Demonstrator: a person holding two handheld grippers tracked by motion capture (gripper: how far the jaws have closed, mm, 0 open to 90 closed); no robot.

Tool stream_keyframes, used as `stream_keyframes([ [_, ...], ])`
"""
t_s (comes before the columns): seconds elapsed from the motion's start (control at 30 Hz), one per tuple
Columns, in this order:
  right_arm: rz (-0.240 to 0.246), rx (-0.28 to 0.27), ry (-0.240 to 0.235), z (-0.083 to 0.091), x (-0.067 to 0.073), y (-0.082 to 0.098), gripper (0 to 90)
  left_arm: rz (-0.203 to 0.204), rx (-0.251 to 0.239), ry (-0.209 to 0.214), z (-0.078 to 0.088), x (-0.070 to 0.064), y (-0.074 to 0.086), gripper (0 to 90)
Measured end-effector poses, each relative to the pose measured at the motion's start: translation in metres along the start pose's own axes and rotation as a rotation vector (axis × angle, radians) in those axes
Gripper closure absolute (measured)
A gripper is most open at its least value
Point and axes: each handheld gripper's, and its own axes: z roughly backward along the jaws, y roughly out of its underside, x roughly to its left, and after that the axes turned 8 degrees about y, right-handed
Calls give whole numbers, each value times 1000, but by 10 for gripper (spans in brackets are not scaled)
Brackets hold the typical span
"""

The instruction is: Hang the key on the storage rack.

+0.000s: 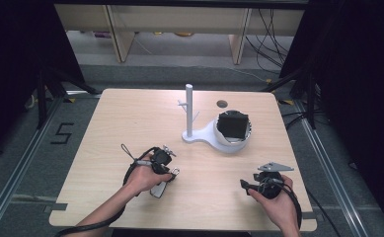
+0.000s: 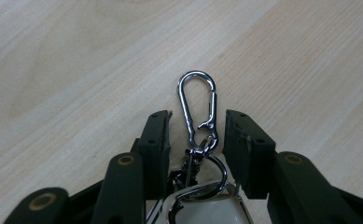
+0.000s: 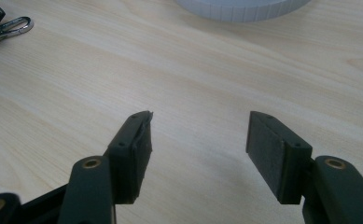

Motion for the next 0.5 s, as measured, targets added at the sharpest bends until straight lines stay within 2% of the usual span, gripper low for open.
stream_keyframes([
  [0.1, 0, 5, -1, 0, 1, 0, 413, 6, 28, -2, 0, 0, -3, 619],
  [0.13, 0, 5, -1, 0, 1, 0, 413, -10, 46, -15, 1, 1, -4, 619],
  [0.17, 21, -12, -3, -1, 0, 1, 412, 1, 36, -21, -1, 0, -5, 622],
  [0.2, -4, 9, -4, 0, 1, 1, 413, -8, 45, -32, -1, -1, -6, 626],
  [0.23, 1, 11, -5, 0, 1, 1, 412, -10, 64, -35, -1, -2, -7, 633],
  [0.3, -5, 0, -17, -2, 1, 1, 412, -4, 60, -48, -2, -4, -7, 638],
  [0.33, -2, 8, -3, -1, 1, 1, 412, -29, 91, -50, -1, -4, -8, 644],
  [0.37, -4, 1, -16, -2, 1, 1, 412, -30, 103, -58, -1, -5, -9, 652],
  [0.5, -10, 11, -18, -2, 2, 1, 411, -4, 145, -49, -2, -8, -15, 703],
])
